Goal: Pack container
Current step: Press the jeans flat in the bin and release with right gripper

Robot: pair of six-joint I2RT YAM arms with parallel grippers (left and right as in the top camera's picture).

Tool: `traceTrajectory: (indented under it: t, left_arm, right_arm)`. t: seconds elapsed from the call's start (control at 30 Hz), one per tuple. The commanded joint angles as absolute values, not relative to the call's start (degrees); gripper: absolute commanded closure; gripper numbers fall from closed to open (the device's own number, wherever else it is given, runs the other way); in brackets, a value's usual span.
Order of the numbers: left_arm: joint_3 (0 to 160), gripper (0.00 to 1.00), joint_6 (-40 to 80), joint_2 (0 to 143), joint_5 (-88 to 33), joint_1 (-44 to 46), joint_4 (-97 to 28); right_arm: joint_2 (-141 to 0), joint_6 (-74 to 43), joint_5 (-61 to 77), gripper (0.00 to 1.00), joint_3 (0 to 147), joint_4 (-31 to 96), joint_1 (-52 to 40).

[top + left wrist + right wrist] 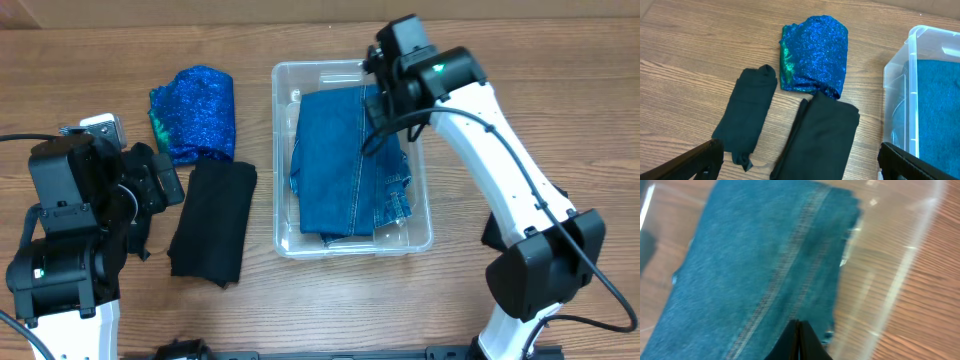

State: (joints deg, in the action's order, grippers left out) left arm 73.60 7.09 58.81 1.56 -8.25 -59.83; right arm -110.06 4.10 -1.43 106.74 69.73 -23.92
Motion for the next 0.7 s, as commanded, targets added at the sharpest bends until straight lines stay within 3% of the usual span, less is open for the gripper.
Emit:
traceTrajectory:
  t: [0.0,0.37,0.67]
  left_arm:
    - [75.0,0.00,6.2,58.9,2.1,-8.2,-59.8]
    - [75.0,0.00,6.2,58.9,2.1,-8.2,-59.8]
    - [75.0,0.00,6.2,58.9,2.1,-8.2,-59.8]
  right_arm:
    - [-112.9,3.5,-1.4,0.96,104.6,68.6,-24.4]
    - [-123.3,2.6,1.0,0.96,94.3,61.5,-23.7]
    - [-123.6,1.0,-0.4,0.96,99.8,67.4,-23.8]
